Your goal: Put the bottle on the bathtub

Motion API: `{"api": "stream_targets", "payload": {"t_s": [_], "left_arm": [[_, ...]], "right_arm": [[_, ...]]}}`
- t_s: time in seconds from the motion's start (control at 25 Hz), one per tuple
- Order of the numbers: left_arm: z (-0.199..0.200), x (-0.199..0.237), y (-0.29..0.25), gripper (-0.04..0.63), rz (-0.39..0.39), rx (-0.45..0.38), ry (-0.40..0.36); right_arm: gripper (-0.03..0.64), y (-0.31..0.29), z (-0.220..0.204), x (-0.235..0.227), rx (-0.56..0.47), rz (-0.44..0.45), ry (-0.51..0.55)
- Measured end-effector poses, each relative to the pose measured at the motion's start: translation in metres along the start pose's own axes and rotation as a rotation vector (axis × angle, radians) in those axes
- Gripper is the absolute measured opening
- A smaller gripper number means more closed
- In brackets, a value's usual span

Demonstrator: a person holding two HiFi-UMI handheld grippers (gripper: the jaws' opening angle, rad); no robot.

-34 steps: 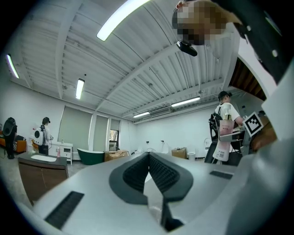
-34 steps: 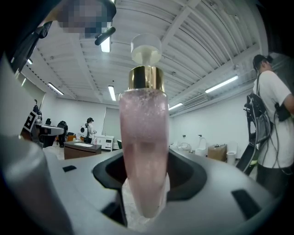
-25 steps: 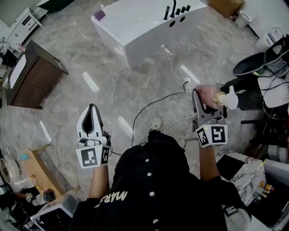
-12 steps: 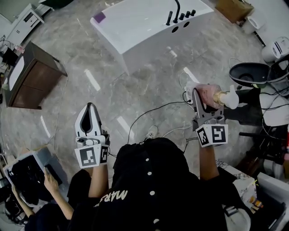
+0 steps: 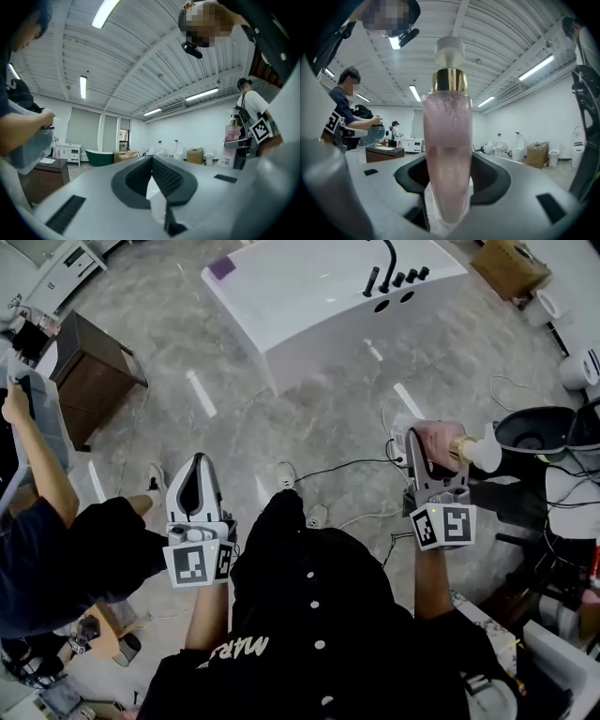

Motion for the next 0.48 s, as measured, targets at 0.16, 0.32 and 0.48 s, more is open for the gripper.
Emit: {"api": "stream_targets", "payload": {"t_s": [0.16, 0.32, 0.48], "left_arm": [[-0.005, 0.002, -0.023, 0.011, -0.007, -0.002, 0.007], [-0.006, 0.003, -0.065, 0.011, -0.028, -0.012, 0.012], [-0.007, 0.012, -0.114, 0.011, -0.043, -0.022, 0.019]], "right_arm": [[0.229, -0.016, -0.002, -0.005, -0.001, 0.006, 0.004], [0.229, -0.042, 0.000, -0.020, 0.004, 0.000, 0.016], [0.229, -0.080, 0.001, -0.031, 0.011, -0.008, 0.023]]}}
Point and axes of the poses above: the fingertips, and each gripper's own axes: y backward along the fingers, x to its left, z out of its top, the point moved 8 cm from there along y, backward along the fingers, and after that the axes turned 2 degrees about z, right-handed, at the moved point
